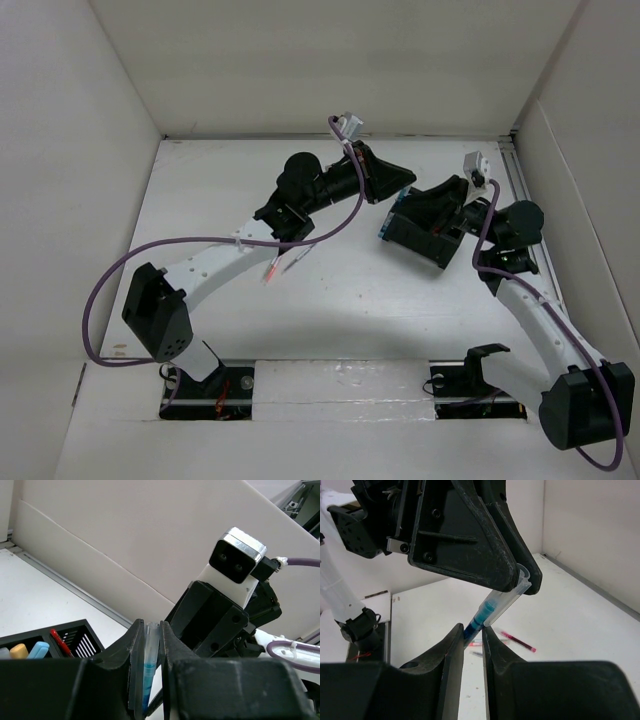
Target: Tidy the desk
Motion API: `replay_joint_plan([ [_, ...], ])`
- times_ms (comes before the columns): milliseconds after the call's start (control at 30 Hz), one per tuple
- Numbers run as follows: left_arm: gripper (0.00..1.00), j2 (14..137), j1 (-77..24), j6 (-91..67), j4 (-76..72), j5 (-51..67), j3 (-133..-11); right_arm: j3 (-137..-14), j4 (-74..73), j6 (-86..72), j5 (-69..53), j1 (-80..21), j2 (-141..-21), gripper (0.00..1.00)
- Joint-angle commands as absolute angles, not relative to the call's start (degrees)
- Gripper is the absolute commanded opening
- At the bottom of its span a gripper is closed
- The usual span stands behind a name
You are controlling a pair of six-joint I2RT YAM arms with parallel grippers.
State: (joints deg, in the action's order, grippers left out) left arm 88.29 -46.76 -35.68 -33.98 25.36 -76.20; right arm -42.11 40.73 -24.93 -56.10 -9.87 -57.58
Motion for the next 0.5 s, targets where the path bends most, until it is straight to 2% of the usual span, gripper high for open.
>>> replay_joint_plan([
  [0,0.06,86.39,-47.29,-35.95,-34.54,26.72,-75.59,-42.01,45.09,-23.21,-54.14,-10.63,-57.22,0.0],
  [33,0.1,86.31,-47.29,-36.03,-34.54,26.72,-75.41,-42.1,44.48,-22.42,-54.14,-10.63,-57.3,0.0],
  [133,0.31,86.48,-47.29,-35.77,-34.19,26.72,-75.67,-41.84,42.46,-20.49,-53.44,-10.63,-56.95,0.0],
  [167,0.46,86.48,-47.29,-35.51,-33.75,26.63,-75.93,-41.66,41.41,-19.96,-53.35,-10.63,-56.87,0.0],
  [267,0.71,86.92,-47.29,-33.76,-31.13,25.93,-78.21,-41.22,39.47,-17.94,-52.48,-10.63,-56.52,0.0],
  [333,0.77,87.19,-47.29,-32.61,-29.54,25.14,-80.41,-40.87,38.85,-16.88,-52.21,-10.63,-56.69,0.0],
  [367,0.85,87.27,-47.29,-31.65,-28.49,24.79,-81.29,-40.87,38.33,-16.61,-52.21,-10.63,-56.78,0.0],
  [467,0.99,88.06,-46.68,-30.15,-25.77,23.73,-85.42,-40.7,36.92,-14.86,-51.95,-10.03,-57.57,0.0],
])
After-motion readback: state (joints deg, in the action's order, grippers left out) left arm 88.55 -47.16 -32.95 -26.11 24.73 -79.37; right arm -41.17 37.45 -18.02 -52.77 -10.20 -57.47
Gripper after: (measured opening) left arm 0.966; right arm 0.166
